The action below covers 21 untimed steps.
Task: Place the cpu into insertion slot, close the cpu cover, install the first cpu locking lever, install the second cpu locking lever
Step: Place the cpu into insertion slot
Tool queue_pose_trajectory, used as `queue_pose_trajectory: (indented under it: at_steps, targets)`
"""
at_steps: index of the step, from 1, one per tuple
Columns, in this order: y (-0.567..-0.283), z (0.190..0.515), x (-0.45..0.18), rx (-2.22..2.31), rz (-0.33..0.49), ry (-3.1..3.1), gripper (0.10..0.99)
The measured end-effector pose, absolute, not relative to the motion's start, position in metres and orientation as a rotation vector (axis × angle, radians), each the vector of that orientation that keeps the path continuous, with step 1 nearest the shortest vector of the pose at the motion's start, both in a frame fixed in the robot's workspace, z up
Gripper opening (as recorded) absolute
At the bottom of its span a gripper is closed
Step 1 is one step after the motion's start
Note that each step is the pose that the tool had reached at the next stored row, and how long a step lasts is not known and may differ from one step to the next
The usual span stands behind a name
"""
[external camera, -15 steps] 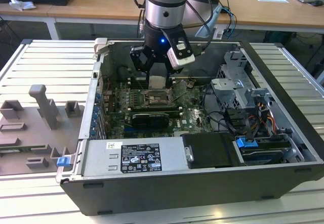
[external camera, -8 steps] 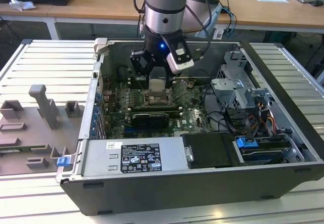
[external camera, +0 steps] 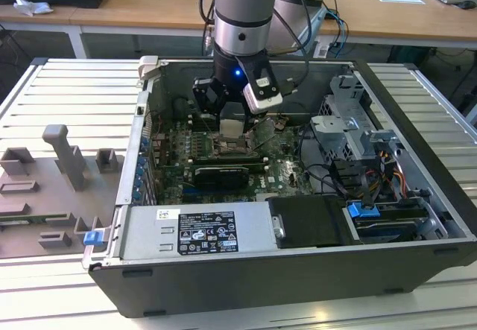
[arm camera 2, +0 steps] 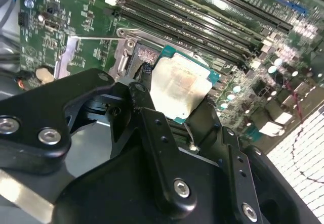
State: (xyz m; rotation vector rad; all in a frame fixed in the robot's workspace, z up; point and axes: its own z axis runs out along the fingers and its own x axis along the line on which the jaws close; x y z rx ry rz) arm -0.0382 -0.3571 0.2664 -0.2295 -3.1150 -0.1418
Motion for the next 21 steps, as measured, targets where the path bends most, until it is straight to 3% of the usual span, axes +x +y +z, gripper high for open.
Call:
queue_pose_trajectory:
  at_steps: [15, 21]
  targets:
    - [-0.357, 0.255, -0.038, -0.805, -0.144, -3.035, 0.541]
    - [-0.355, 0.254, -0.033, -0.897, -0.094, -3.020, 0.541]
